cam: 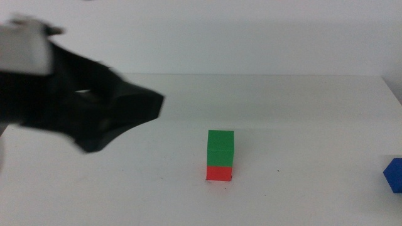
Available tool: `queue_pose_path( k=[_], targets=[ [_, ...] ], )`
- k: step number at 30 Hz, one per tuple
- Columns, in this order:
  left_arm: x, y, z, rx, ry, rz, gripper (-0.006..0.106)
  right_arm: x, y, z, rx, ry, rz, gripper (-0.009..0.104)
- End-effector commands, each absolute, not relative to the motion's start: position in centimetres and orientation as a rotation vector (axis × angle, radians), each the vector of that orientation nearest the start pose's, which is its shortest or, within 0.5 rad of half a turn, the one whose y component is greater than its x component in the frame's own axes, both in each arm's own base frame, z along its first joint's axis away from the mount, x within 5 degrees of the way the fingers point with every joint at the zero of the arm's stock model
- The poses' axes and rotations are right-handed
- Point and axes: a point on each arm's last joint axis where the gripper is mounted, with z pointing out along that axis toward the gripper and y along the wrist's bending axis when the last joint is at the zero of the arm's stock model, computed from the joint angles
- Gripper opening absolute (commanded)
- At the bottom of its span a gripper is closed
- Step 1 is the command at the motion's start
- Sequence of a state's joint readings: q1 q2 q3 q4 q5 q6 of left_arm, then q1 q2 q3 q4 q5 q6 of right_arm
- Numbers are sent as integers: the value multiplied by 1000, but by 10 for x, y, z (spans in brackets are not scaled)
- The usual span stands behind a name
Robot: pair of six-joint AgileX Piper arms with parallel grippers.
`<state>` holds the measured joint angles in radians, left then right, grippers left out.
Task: Stack red cubes first, then green, then blue cubes in a specific spot.
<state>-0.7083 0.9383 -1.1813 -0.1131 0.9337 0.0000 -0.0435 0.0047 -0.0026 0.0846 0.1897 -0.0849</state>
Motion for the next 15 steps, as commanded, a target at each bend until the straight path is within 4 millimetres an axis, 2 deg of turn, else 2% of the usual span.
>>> queue_pose_path(
  k=[1, 7, 15],
  targets=[
    [111, -107, 428, 720, 2043, -576, 94, 56, -1, 197, 24, 1667, -31, 79],
    [99, -97, 434, 710, 2003, -588, 94, 56, -1, 197, 24, 1667, -31, 79],
    [100, -97, 436, 705, 1976, -588, 94, 56, -1, 197, 24, 1667, -31, 79]
  ],
)
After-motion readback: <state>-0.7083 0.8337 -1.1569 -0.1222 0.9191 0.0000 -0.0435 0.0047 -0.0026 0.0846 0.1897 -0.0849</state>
